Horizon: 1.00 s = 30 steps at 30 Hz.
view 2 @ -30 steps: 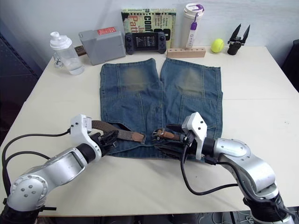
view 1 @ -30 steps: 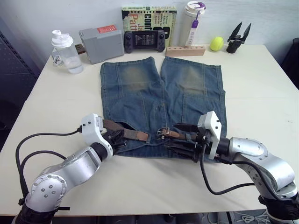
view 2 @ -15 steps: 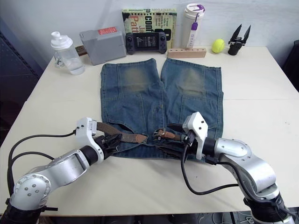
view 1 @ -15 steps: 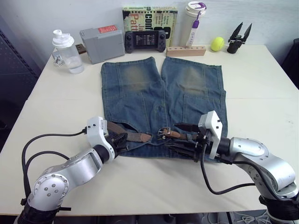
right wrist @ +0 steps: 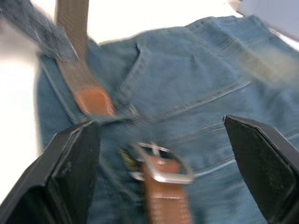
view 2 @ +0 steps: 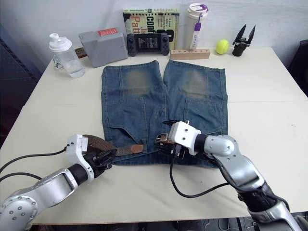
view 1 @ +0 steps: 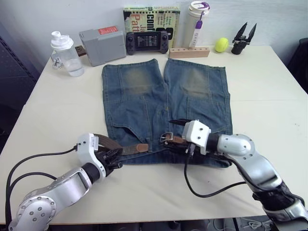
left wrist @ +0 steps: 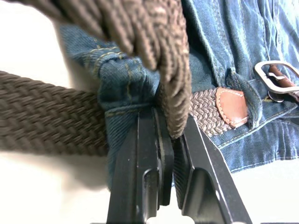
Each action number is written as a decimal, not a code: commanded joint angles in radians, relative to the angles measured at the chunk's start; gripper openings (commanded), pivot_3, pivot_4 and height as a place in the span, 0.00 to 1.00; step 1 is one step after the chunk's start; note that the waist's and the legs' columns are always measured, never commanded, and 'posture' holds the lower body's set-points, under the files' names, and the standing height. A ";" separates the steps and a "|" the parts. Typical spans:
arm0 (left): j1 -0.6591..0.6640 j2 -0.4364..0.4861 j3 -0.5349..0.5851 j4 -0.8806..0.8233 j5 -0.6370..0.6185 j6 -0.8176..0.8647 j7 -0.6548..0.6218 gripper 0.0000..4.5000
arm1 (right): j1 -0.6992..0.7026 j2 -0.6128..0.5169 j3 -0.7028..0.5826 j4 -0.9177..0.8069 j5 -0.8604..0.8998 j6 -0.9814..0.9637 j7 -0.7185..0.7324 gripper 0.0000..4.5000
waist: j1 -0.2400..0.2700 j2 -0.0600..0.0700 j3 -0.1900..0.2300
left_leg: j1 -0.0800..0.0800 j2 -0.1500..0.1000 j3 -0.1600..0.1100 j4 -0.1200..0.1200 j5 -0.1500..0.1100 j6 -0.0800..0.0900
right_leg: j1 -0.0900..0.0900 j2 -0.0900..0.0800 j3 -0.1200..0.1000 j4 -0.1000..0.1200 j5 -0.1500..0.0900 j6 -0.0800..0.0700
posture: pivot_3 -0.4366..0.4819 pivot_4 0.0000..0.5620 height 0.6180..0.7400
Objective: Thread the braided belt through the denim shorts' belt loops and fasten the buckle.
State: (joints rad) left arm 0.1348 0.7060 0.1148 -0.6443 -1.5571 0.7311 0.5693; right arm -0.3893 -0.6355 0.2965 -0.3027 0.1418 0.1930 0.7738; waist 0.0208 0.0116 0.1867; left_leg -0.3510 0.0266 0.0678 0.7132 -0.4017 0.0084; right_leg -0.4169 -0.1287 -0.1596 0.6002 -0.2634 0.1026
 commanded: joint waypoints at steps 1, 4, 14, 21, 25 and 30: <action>0.011 -0.001 0.045 0.011 0.019 -0.012 0.001 0.00 | -0.088 0.025 0.070 0.107 -0.165 -0.215 -0.004 0.98 | -0.001 0.000 0.000 | 0.000 0.000 0.000 0.000 0.000 0.000 | 0.000 0.000 0.000 0.000 0.000 0.000 | 0.48 0.27 0.88; 0.009 -0.005 0.062 0.015 0.016 -0.016 0.005 0.00 | -0.135 0.055 0.115 0.190 -0.232 -0.323 0.008 0.98 | -0.002 0.000 0.000 | 0.000 0.001 0.000 0.000 0.000 0.000 | 0.000 0.000 0.000 0.000 0.000 0.000 | 0.48 0.27 0.88; 0.010 0.016 0.140 0.024 0.001 -0.008 0.005 0.00 | -0.205 0.122 0.192 0.329 -0.410 -0.546 -0.011 0.98 | -0.004 0.000 0.000 | 0.000 0.001 -0.003 0.000 0.000 0.000 | 0.000 0.000 0.000 0.000 0.000 0.000 | 0.48 0.27 0.88; 0.005 0.008 0.113 0.005 0.002 0.005 0.011 0.00 | -0.229 0.228 0.150 0.347 -0.434 -0.518 -0.081 0.98 | -0.017 0.000 0.000 | 0.000 0.002 -0.004 0.000 0.000 0.000 | 0.000 0.000 0.000 0.000 0.000 0.000 | 0.48 0.27 0.88; -0.009 0.008 0.102 0.009 0.000 0.009 0.015 0.00 | -0.211 0.232 0.118 0.317 -0.413 -0.482 -0.082 0.98 | -0.021 0.001 0.000 | 0.000 0.002 -0.006 0.000 0.000 0.000 | 0.000 0.000 0.000 0.000 0.000 0.000 | 0.48 0.27 0.88; -0.024 0.007 0.093 0.016 -0.002 0.015 0.018 0.00 | -0.185 0.229 0.093 0.272 -0.398 -0.470 -0.085 0.98 | -0.021 0.001 0.000 | 0.000 0.002 -0.007 0.000 0.000 0.000 | 0.000 0.000 0.000 0.000 0.000 0.000 | 0.48 0.27 0.88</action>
State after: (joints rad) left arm 0.1174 0.7138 0.2086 -0.6127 -1.5589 0.7422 0.5874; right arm -0.5788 -0.4119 0.4188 0.0217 -0.2810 -0.2756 0.7018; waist -0.0002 0.0124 0.1872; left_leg -0.3515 0.0286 0.0607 0.7132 -0.4017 0.0082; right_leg -0.4168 -0.1290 -0.1594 0.5997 -0.2634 0.1025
